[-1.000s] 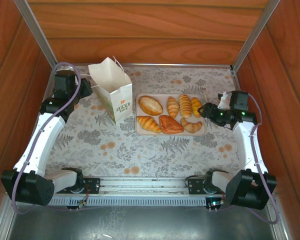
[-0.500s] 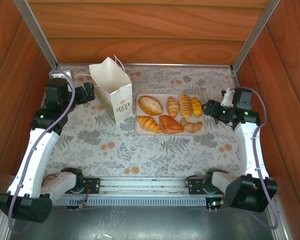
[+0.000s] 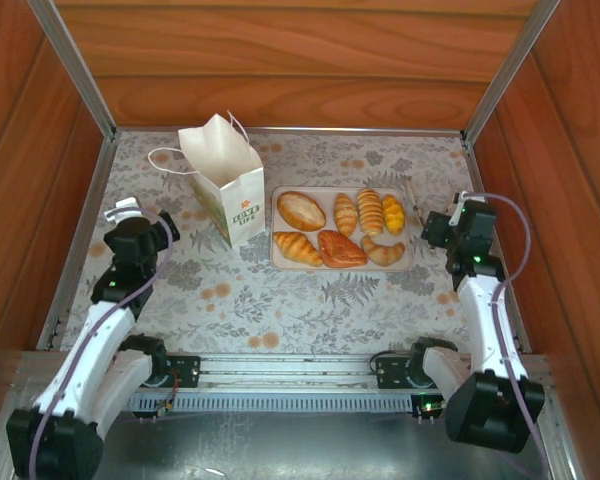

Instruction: Take the fake bread out of the paper bag

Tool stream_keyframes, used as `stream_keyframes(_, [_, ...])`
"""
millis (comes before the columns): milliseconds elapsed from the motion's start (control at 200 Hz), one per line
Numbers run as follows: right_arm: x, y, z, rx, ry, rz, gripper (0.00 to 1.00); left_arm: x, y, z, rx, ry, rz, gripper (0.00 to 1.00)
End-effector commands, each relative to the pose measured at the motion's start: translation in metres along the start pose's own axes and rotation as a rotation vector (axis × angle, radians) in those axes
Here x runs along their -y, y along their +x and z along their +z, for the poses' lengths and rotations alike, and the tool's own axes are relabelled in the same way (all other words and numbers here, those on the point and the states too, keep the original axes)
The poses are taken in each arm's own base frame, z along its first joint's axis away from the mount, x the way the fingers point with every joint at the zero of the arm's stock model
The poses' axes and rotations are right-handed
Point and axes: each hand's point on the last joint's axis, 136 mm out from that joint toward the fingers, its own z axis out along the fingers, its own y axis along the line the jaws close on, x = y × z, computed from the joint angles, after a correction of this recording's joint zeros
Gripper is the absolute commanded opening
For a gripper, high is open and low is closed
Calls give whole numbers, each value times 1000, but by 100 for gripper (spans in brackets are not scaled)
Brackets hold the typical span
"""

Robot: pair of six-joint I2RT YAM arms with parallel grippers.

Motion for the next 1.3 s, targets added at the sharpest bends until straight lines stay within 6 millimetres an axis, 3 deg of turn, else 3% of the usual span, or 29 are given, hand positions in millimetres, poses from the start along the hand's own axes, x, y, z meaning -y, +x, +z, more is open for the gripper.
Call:
stream_keyframes(0, [-6,-6,21,75,-19,-106,82,5,-19,24,75,-40,10,100])
stream_keyframes(165, [-21,5,45,91,-109,-67,81,23,1,76,62,-38,132,100])
stream_keyframes(325, [-33,5,56,128,-177,-46,80,26,-7,93,90,-45,184,100])
stream_keyframes(480, [-44,9,66,124,-237,-32,78,12,3,86,84,-89,208,100])
stream_keyframes(585, [-52,15,76,134,-258,-52,77,-5,22,82,52,-114,190,100])
stream_keyframes(675, [-58,17,83,154,-265,-88,77,-3,36,84,16,-61,194,100])
stream_keyframes(940, [-63,11,89,170,-258,-100,78,9,33,106,63,29,202,100])
stream_keyframes(1074, [-70,7,87,219,-290,-76,78,9,48,123,42,58,191,100])
stream_keyframes(1299, [-82,17,97,262,-276,-134,79,7,51,123,63,59,190,100])
